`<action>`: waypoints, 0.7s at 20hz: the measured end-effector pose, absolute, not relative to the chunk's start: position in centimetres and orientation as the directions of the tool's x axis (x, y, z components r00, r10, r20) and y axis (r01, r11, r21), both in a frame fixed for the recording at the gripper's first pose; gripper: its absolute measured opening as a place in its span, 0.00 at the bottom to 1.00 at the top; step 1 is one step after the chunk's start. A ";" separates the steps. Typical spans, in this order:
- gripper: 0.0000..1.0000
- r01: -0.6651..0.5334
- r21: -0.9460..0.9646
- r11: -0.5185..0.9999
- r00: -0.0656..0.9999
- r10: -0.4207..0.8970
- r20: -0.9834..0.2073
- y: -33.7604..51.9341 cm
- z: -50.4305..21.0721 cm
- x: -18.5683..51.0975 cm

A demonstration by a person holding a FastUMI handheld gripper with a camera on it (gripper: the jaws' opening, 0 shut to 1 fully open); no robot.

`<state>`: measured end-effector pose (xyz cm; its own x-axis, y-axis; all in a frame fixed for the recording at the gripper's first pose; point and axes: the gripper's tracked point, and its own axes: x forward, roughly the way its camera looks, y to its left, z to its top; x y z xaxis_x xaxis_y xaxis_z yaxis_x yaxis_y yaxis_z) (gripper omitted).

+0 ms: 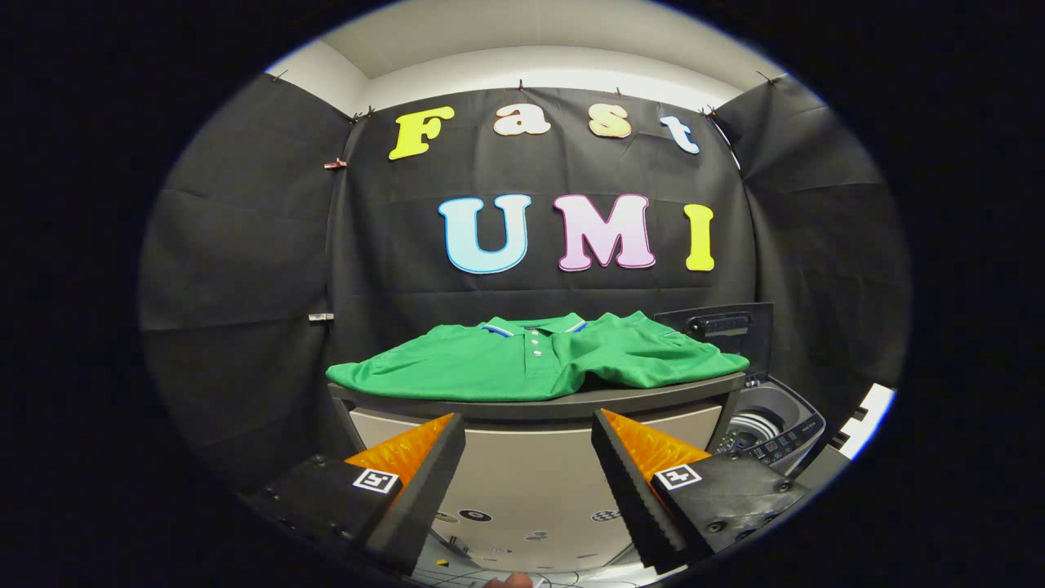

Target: Put the clothes into the washing machine and then close the washing machine lid.

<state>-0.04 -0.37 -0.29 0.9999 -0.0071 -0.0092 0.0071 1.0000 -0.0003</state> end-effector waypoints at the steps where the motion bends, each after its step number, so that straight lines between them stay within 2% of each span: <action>1: 0.98 0.007 -0.001 1.000 1.000 -0.007 -0.008 -0.4 -0.2 0.0; 8: 0.98 -0.022 0.048 0.999 0.999 0.024 -0.027 0.4 1.2 1.1; 14: 0.99 -0.010 0.053 0.999 1.000 0.010 -0.007 0.4 5.8 4.4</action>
<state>4.37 0.38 5.82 0.9999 0.0102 -0.0066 -0.0098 0.9986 0.0526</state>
